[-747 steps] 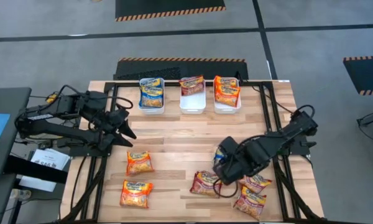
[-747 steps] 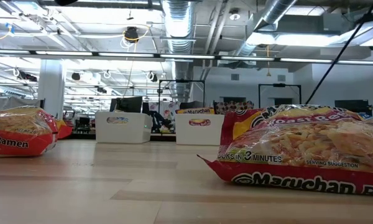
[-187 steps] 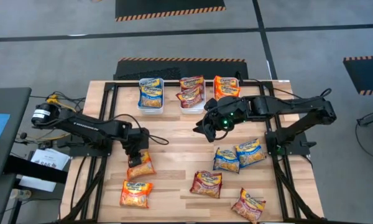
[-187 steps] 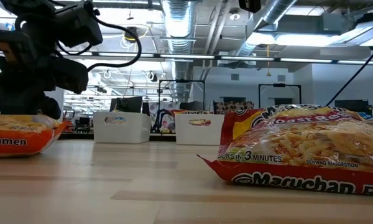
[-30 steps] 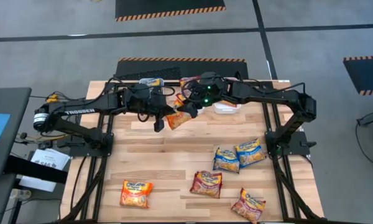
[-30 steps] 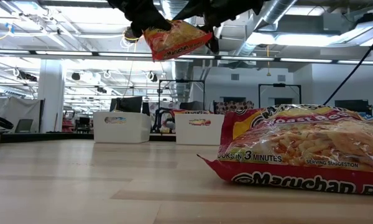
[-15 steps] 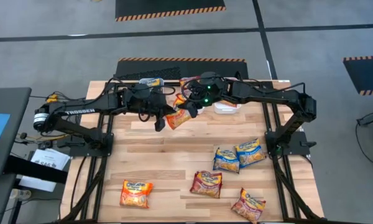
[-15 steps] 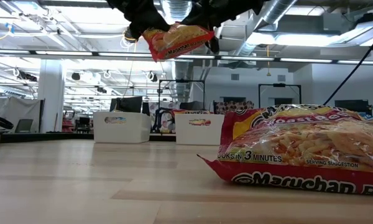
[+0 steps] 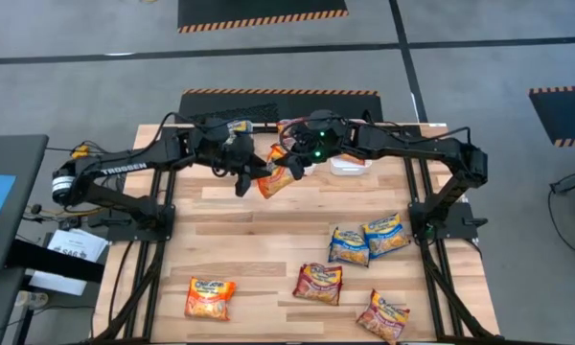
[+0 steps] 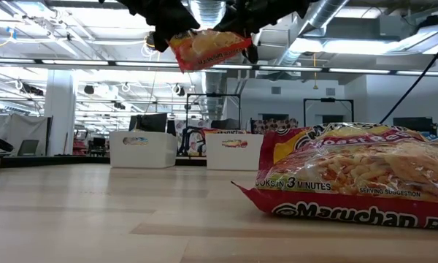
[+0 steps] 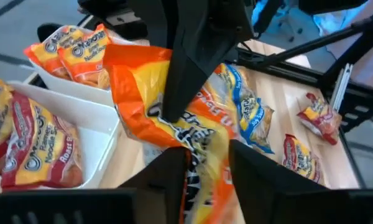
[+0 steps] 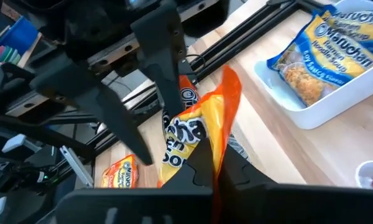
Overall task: Sort Maruchan noodles
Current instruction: Put the orange noodle pack into the right white bin
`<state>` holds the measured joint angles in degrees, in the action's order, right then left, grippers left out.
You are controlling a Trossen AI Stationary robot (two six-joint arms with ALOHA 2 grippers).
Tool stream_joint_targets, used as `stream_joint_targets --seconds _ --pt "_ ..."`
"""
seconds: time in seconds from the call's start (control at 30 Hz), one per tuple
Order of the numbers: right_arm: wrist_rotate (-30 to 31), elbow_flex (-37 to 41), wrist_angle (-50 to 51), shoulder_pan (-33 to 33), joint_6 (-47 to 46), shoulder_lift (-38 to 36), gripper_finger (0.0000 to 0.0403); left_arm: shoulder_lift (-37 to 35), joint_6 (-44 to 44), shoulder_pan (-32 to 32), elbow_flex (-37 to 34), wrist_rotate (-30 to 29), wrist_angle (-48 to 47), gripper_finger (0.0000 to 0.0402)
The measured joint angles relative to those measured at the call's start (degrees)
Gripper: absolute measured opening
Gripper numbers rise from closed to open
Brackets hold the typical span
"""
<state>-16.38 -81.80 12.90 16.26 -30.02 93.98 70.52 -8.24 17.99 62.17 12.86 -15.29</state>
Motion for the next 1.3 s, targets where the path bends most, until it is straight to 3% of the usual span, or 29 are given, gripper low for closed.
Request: stream_joint_targets --seconds 0.17,0.43,0.9,1.07,1.3 --pt "0.00 0.01 1.23 2.00 0.00 -1.55 0.0007 -1.33 0.69 1.24 0.00 -1.43 1.33 0.0139" --pt "0.02 0.09 7.04 6.95 3.92 -6.35 0.0007 -4.86 1.28 4.56 0.04 -6.73 8.56 0.0142" --pt "0.02 0.59 19.43 24.84 17.96 -20.85 0.0007 -8.84 1.66 9.77 0.04 -9.26 8.16 0.0142" --pt "0.02 10.66 16.18 30.43 16.55 -26.02 0.0006 -8.96 1.63 11.14 0.04 -11.08 8.22 0.0142" --pt "-2.91 26.31 -0.30 32.81 10.75 -31.34 0.0006 -8.94 1.59 12.35 0.04 -12.26 8.24 0.0142"
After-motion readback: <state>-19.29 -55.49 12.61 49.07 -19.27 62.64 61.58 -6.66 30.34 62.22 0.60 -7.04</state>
